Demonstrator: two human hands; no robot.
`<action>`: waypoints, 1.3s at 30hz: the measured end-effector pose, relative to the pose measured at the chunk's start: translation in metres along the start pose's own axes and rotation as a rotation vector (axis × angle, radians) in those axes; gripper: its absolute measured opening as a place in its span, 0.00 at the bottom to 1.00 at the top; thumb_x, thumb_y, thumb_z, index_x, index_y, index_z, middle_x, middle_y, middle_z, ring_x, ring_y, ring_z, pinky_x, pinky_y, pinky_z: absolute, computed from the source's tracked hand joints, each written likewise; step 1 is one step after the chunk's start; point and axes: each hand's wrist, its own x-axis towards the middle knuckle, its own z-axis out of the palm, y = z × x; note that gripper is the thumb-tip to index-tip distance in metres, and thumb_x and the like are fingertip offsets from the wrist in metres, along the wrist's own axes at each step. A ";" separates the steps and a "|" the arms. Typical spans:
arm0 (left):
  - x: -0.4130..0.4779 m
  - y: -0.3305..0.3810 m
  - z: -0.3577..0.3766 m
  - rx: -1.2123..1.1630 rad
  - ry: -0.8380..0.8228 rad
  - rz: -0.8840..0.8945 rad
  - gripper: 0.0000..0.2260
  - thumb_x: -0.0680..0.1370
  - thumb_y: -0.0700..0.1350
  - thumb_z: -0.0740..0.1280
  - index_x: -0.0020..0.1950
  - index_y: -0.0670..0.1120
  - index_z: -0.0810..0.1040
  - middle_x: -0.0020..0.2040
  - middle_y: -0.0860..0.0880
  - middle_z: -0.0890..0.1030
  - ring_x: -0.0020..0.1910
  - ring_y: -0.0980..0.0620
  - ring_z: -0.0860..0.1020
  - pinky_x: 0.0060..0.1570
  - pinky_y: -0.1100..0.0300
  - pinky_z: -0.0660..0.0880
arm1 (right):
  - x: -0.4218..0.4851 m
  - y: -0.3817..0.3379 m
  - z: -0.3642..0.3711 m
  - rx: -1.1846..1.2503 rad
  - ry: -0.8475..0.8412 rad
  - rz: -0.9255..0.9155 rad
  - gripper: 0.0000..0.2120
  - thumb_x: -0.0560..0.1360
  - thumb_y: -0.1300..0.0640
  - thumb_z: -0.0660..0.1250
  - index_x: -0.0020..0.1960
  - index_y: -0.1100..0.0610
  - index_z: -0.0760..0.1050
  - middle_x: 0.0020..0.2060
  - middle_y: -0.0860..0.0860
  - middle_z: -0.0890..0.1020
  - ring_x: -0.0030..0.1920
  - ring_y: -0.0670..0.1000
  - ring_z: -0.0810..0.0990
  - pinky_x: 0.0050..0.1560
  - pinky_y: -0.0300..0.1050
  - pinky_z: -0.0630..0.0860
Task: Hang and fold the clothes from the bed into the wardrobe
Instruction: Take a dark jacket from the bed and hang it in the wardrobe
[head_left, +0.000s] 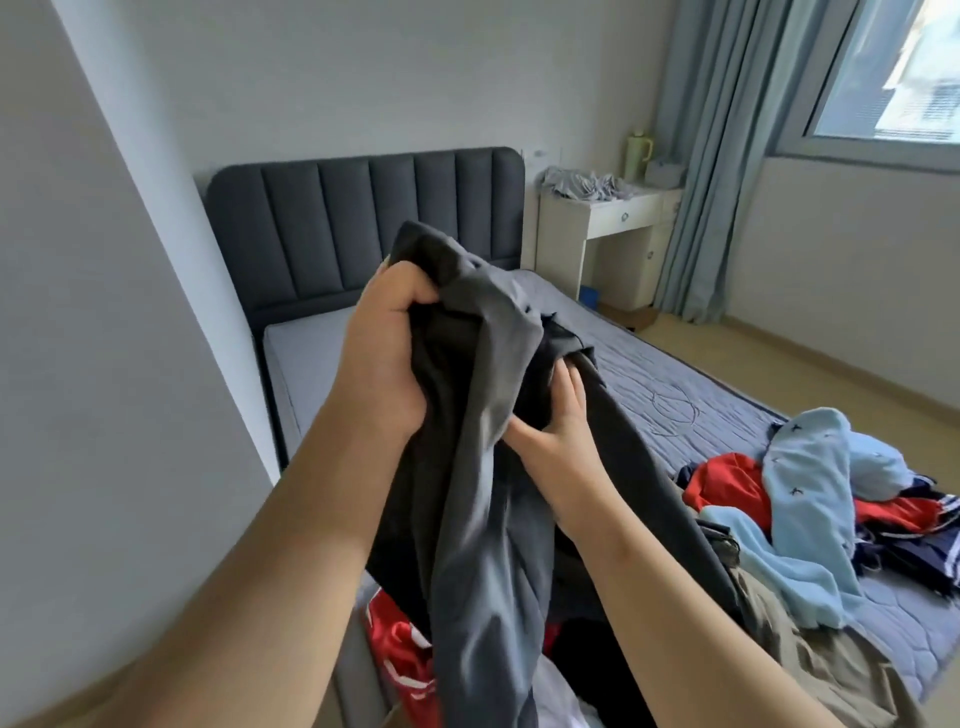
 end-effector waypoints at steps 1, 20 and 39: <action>-0.002 0.010 0.004 0.022 -0.039 0.050 0.06 0.65 0.38 0.60 0.38 0.42 0.74 0.32 0.46 0.78 0.32 0.51 0.78 0.34 0.62 0.77 | 0.002 -0.006 0.002 0.065 -0.015 -0.015 0.28 0.71 0.52 0.71 0.66 0.37 0.63 0.66 0.29 0.60 0.67 0.27 0.52 0.67 0.37 0.57; -0.068 -0.176 -0.100 0.588 0.063 -0.677 0.12 0.77 0.34 0.59 0.58 0.38 0.77 0.53 0.40 0.81 0.53 0.46 0.78 0.56 0.53 0.75 | -0.106 0.142 0.002 -0.019 0.036 0.680 0.33 0.66 0.72 0.65 0.67 0.51 0.67 0.57 0.51 0.78 0.56 0.51 0.78 0.56 0.48 0.77; -0.099 -0.229 -0.183 1.390 -0.085 -0.563 0.08 0.76 0.41 0.61 0.51 0.53 0.75 0.49 0.53 0.79 0.51 0.51 0.77 0.52 0.54 0.74 | -0.087 0.119 -0.040 0.631 0.760 1.026 0.18 0.81 0.63 0.49 0.66 0.61 0.70 0.61 0.60 0.75 0.56 0.58 0.74 0.51 0.47 0.70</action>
